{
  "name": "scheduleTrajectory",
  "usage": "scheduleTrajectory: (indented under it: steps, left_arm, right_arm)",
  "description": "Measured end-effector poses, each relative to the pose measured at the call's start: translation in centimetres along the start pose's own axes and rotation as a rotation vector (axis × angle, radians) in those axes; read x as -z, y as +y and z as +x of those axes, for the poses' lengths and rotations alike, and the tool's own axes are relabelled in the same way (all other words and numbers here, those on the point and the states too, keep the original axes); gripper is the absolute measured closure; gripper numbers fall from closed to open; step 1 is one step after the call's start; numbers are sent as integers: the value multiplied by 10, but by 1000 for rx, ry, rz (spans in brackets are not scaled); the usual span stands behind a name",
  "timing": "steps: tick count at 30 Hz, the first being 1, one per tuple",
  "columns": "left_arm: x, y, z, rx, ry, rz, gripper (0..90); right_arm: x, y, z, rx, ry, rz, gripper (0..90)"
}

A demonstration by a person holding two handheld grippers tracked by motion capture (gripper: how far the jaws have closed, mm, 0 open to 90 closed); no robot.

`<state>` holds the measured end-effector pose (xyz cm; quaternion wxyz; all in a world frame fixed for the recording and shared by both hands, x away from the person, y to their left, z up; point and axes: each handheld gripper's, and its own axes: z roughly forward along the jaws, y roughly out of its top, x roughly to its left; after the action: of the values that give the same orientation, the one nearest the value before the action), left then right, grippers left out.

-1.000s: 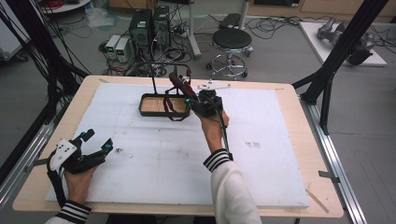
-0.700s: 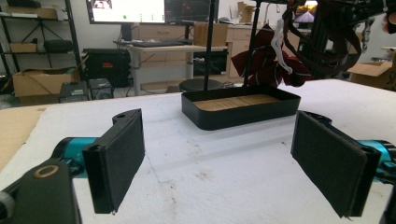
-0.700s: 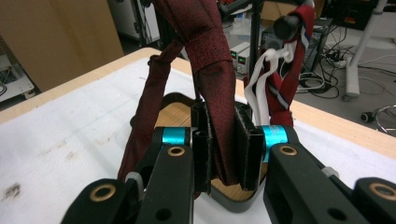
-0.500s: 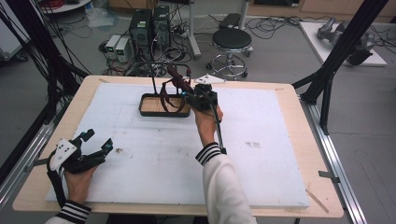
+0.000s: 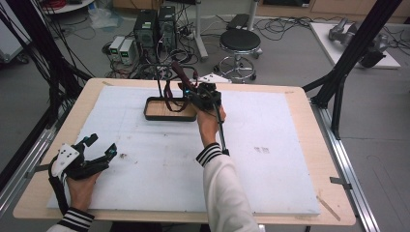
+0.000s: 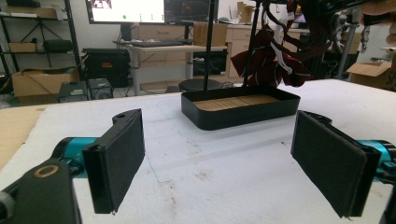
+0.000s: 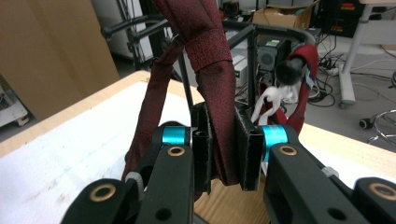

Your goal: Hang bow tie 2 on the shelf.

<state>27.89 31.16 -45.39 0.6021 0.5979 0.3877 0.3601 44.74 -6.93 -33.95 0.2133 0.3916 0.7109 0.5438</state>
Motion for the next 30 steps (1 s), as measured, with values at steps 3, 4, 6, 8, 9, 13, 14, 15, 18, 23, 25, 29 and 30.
scheduleTrajectory:
  steps: [3, 4, 6, 8, 9, 13, 14, 15, 18, 23, 25, 29, 30]
  left_arm:
    - [0, 0, 0, 0, 0, 0, 178]
    - [0, 0, 0, 0, 0, 0, 178]
    - [0, 0, 0, 1, 0, 0, 178]
    - [0, 0, 0, 0, 0, 1, 178]
    - [0, 0, 0, 0, -1, 0, 178]
    - [0, 0, 0, 1, -1, 0, 178]
    - [0, 0, 0, 0, -1, 1, 178]
    - [0, 0, 0, 4, -1, -3, 177]
    - [0, 0, 0, 4, -1, -3, 178]
    - [0, 0, 0, 4, -1, -2, 178]
    - [0, 0, 0, 4, -2, -2, 178]
    - [0, 0, 0, 3, -3, 1, 178]
    - [0, 0, 0, 4, -3, 0, 178]
  right_arm:
    - [-2, 2, 1, -5, -6, -5, 795]
    - [-4, 3, 1, 2, -12, -4, 795]
    - [-5, 5, 2, 0, -15, -10, 795]
    - [-6, 6, 2, -2, -21, -15, 795]
    - [-7, 6, 2, -6, -22, -18, 795]
    - [-9, 5, 0, -26, -27, -18, 795]
    - [-10, 5, 1, -24, -29, -20, 795]
    - [-10, 5, 1, -24, -28, -21, 795]
    - [-12, 6, 2, -24, -34, -25, 795]
    - [-15, 5, 1, -39, -43, -24, 795]
    - [-15, 4, 0, -44, -44, -26, 795]
    - [-17, 4, -2, -49, -52, -31, 795]
    - [-17, 4, -3, -54, -55, -31, 795]
